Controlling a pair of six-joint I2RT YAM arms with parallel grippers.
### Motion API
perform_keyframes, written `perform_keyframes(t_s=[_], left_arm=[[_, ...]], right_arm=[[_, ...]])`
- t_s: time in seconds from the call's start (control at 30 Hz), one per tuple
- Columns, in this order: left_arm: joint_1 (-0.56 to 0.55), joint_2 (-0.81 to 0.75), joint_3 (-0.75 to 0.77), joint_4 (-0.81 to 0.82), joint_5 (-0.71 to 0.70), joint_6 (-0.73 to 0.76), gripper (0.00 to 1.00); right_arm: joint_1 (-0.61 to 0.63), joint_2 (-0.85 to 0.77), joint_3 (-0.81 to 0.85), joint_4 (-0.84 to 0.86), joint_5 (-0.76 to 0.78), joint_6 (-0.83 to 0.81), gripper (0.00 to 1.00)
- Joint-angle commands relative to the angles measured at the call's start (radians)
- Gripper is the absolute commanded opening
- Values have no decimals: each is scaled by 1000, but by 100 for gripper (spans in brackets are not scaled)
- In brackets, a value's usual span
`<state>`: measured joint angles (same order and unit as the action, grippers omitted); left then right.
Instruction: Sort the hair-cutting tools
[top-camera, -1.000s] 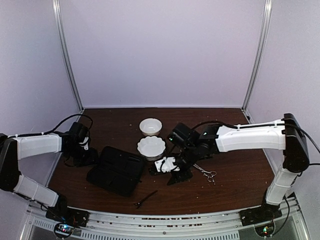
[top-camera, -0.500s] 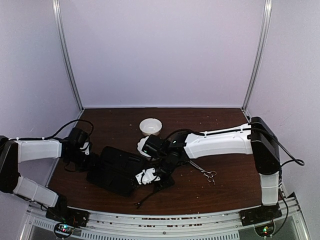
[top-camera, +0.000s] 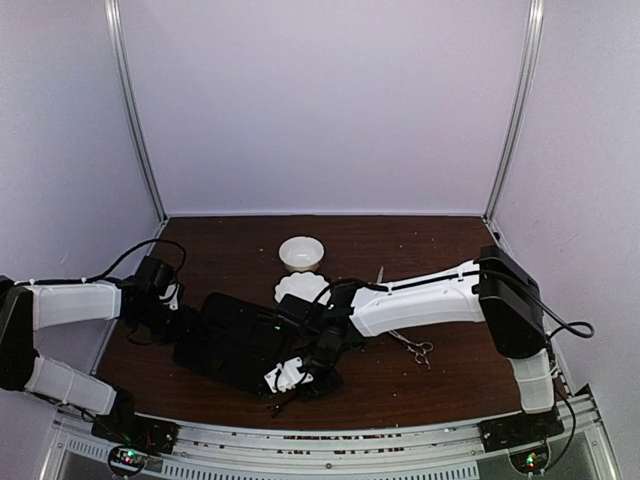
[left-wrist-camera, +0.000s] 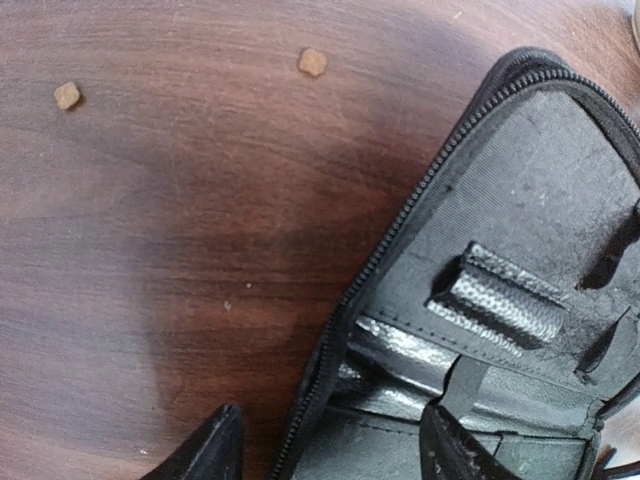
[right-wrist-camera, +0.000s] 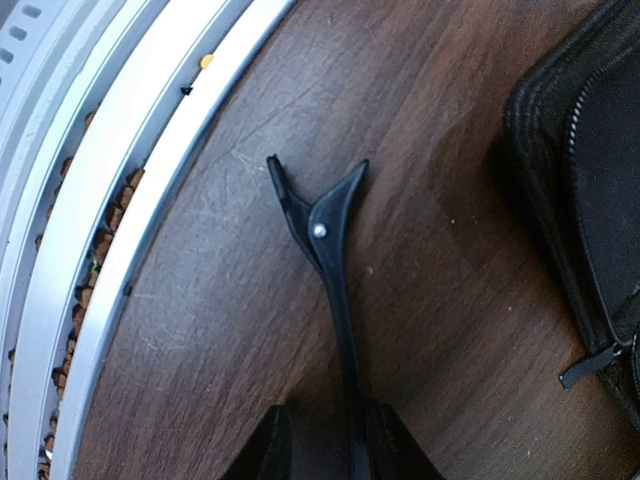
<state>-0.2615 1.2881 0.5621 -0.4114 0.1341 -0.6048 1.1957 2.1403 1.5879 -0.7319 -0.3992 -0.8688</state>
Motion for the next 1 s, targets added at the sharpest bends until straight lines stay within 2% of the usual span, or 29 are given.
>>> perform_keyframes(t_s=[0.0, 0.2, 0.37, 0.53, 0.7, 0.97], left_arm=[[6, 5, -1, 37, 7, 5, 61], [4, -5, -7, 49, 16, 12, 60], [4, -7, -9, 55, 18, 15, 58], [-10, -3, -10, 59, 18, 19, 55], [-24, 12, -10, 57, 17, 19, 48], [-64, 36, -7, 42, -22, 29, 37]], right_arm=[[13, 40, 48, -1, 25, 7, 25], [14, 46, 44, -18, 33, -1, 16], [13, 49, 43, -14, 39, 10, 15], [13, 31, 54, -49, 50, 31, 4], [-3, -95, -18, -58, 48, 50, 0], [-122, -316, -108, -104, -117, 133, 0]])
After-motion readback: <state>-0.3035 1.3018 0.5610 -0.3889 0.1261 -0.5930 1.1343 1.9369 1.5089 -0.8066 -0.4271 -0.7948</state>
